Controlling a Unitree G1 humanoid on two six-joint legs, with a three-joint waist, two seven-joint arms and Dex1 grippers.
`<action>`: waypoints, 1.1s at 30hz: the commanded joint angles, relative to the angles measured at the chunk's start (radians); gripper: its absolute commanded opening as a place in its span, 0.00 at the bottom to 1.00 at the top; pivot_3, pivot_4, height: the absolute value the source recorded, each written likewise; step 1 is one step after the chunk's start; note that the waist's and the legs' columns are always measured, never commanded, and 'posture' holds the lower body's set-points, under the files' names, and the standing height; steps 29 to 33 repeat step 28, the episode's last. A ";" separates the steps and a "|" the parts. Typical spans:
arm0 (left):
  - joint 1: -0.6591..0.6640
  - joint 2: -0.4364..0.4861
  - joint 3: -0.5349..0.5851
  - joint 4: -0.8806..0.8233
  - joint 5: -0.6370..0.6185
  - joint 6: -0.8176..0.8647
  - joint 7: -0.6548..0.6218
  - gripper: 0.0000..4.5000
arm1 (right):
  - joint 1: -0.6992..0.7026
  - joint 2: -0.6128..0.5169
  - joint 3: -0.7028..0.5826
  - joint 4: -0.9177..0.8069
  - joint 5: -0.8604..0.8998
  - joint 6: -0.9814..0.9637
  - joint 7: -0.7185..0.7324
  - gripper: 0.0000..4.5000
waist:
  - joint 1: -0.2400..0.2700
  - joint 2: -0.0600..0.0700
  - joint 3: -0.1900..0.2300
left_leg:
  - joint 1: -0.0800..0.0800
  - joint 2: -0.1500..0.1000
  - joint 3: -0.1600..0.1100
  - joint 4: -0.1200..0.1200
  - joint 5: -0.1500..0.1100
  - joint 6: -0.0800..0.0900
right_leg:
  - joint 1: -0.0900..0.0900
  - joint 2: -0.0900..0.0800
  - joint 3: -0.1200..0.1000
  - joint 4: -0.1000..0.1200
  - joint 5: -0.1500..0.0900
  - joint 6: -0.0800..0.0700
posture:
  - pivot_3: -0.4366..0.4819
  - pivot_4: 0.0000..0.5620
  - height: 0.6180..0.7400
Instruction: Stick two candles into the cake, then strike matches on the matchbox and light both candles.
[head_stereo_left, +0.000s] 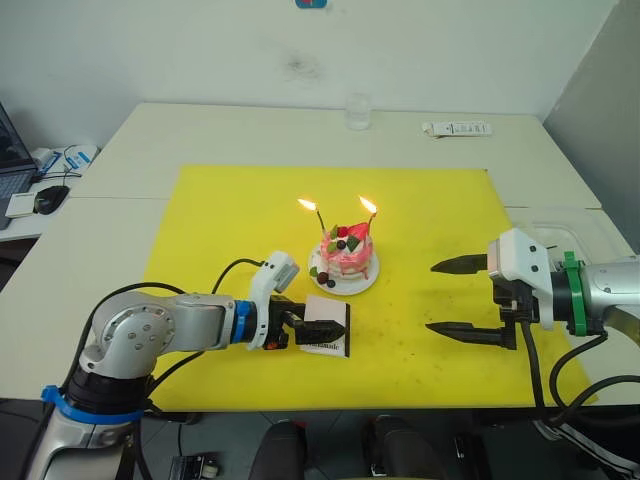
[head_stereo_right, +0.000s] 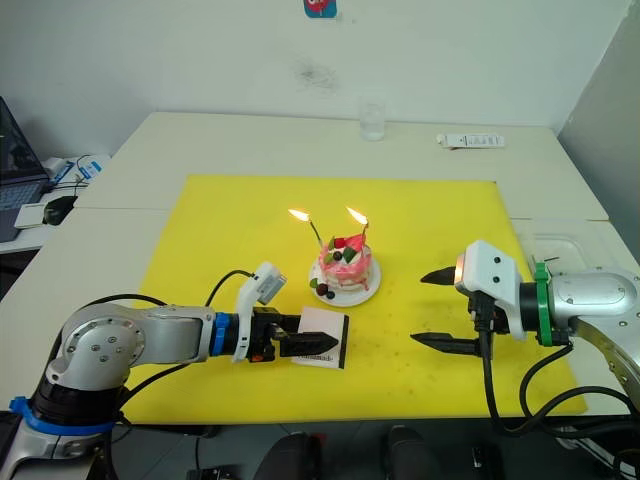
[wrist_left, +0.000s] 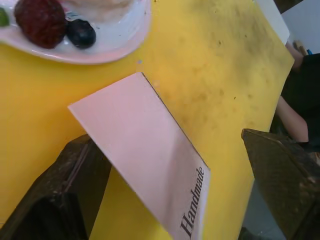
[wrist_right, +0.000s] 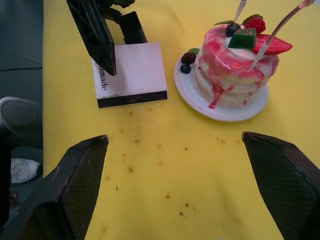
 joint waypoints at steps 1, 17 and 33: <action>-0.015 0.049 0.026 -0.062 0.036 -0.016 -0.070 1.00 | -0.006 -0.010 -0.021 -0.034 0.004 -0.006 -0.007 1.00 | 0.000 0.000 0.000 | 0.000 0.000 0.000 0.000 0.000 0.000 | 0.000 0.000 0.000 0.000 0.000 0.000 | 0.48 0.27 1.00; 0.235 0.379 0.279 -0.046 0.534 -0.639 -0.608 1.00 | 0.125 -0.063 -0.338 0.064 -0.064 -0.084 0.037 1.00 | 0.008 0.000 0.001 | 0.000 0.000 0.001 -0.001 0.000 0.000 | -0.001 -0.002 0.000 -0.001 -0.002 -0.003 | 0.48 0.27 1.00; 0.434 0.397 0.452 0.090 0.719 -0.822 -0.742 1.00 | 0.146 -0.150 -0.390 0.200 -0.074 -0.190 0.216 1.00 | 0.006 0.001 0.002 | 0.001 0.002 0.001 -0.003 0.000 0.000 | -0.001 -0.002 -0.002 0.000 -0.003 -0.005 | 0.48 0.27 1.00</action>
